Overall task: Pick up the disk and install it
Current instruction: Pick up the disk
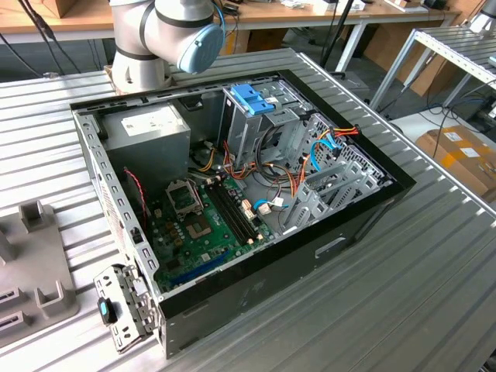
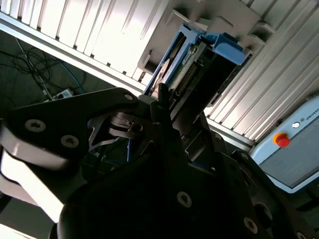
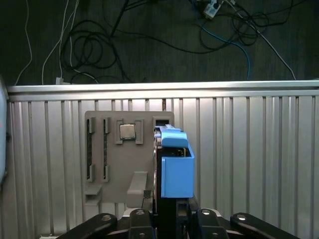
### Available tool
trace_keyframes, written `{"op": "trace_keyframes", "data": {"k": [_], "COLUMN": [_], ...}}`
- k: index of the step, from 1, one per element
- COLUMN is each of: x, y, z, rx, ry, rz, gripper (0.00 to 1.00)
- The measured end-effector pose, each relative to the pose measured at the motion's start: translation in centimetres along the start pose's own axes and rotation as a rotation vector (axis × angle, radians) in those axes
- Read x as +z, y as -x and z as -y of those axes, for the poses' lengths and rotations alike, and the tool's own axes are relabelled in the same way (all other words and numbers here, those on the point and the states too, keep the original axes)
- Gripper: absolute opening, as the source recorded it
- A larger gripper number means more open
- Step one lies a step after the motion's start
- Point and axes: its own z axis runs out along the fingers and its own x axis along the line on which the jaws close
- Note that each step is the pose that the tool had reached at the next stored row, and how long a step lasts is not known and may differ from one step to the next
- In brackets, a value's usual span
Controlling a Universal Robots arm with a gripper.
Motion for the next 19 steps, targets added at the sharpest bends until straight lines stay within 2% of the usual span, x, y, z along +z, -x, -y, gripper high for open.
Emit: {"op": "trace_keyframes", "data": {"k": [3,8,13,19], "x": [-0.01,0.03,0.08,0.13], "y": [0.0,0.03,0.07,0.1], "z": [0.02,1.16,2.97,4.43], "rx": [0.0,0.0,0.0,0.0], "ry": [0.0,0.0,0.0001,0.0001], "rz": [0.0,0.0,0.0,0.0], "gripper": [0.35,0.35,0.35,0.35]}}
